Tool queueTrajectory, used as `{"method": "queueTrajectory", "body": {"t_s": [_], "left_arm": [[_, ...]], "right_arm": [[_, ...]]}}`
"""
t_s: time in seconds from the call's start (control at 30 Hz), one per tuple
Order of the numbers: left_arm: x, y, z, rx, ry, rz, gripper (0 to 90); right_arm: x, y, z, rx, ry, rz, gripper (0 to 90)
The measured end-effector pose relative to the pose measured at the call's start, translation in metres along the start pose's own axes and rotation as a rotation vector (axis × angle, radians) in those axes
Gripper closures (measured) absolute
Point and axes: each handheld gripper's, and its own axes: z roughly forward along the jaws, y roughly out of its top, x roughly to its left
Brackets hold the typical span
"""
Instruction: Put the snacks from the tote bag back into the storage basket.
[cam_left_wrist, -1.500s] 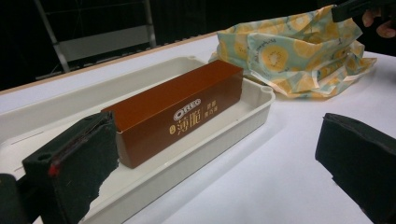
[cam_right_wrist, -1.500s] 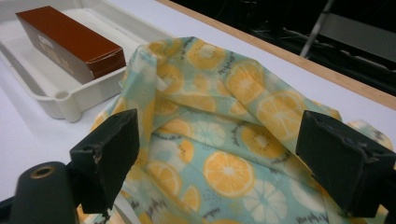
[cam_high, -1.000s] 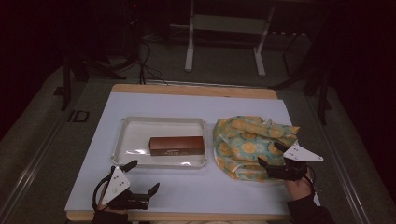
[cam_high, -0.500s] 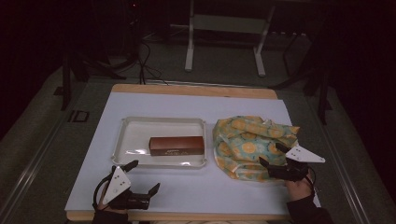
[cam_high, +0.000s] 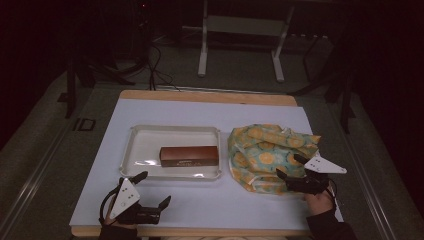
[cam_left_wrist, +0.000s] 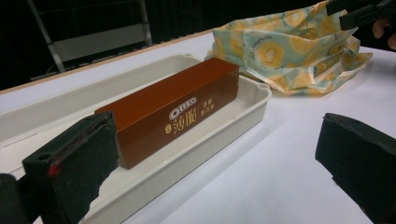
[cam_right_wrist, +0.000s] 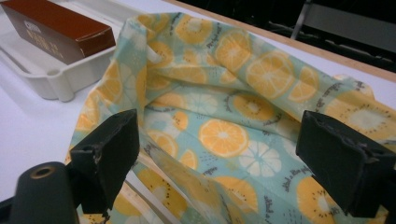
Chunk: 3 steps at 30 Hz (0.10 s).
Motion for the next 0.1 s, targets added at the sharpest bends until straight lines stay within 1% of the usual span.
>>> {"method": "queueTrajectory", "body": {"t_s": [0.1], "left_arm": [[-0.0001, 0.0000, 0.0002, 0.001, -0.001, 0.001, 0.0]], "right_arm": [[-0.0009, -0.0009, 0.0006, 0.005, 0.001, 0.008, 13.6]]}}
